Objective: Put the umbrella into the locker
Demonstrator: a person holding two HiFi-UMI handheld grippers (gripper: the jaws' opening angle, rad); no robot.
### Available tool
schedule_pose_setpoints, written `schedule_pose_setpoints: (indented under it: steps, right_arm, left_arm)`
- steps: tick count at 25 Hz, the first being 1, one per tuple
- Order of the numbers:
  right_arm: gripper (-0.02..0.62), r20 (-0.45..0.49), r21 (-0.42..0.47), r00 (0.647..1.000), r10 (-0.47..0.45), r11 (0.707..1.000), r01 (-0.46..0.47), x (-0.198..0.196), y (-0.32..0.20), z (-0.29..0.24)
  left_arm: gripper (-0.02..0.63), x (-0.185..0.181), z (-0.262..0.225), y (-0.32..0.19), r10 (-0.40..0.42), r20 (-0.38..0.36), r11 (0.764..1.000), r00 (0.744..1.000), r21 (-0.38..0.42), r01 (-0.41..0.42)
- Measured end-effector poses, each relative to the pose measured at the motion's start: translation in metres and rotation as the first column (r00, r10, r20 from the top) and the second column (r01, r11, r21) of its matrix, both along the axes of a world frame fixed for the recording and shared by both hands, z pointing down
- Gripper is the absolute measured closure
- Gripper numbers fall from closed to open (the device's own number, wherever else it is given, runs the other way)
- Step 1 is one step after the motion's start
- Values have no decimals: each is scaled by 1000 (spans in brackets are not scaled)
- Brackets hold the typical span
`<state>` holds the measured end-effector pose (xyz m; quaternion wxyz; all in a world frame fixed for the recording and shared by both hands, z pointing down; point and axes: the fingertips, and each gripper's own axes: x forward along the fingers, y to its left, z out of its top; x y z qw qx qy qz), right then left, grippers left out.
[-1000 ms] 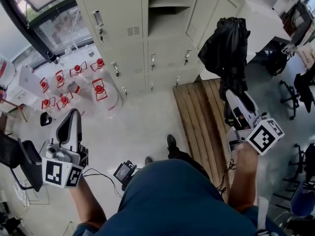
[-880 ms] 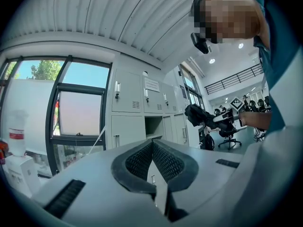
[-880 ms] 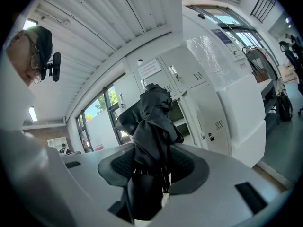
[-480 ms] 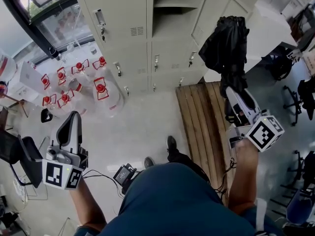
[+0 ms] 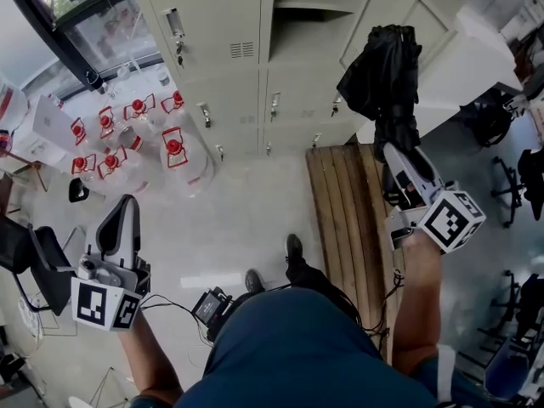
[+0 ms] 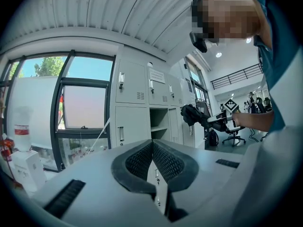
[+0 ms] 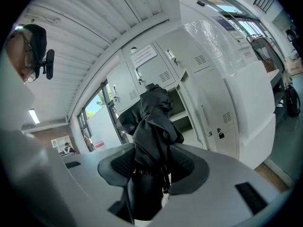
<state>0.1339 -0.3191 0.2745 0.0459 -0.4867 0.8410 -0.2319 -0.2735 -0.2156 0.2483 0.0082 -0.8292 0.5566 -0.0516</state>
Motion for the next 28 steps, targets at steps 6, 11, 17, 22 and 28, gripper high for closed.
schedule_pose_setpoints:
  steps: [6,11,17,22,28]
  right_arm:
    - [396,26,-28,999,-20,999,21,-2,-32,15]
    - [396,20,-48,999,-28,998,29,-1,-65,28]
    - [396,10,-78,999,-35,996,36,1,-96,49]
    - [396,7,-102,999,-44,994,45,1,-122,65]
    - [396,-1,-128,999,-47,991,47,1,-156,85]
  left_arm:
    - [588,3,8,-14,-17,3,1000,1000,-17,17]
    - [588,7,15,-29,-29,8,999,1000,-34,30]
    - [588,14,26,-37,-45,17,998,999,-49,46]
    - [588,21,31,-43,-54,1,997,999,-57,54]
    - [588,17,47,-54,-87,20,992,996,-88,88]
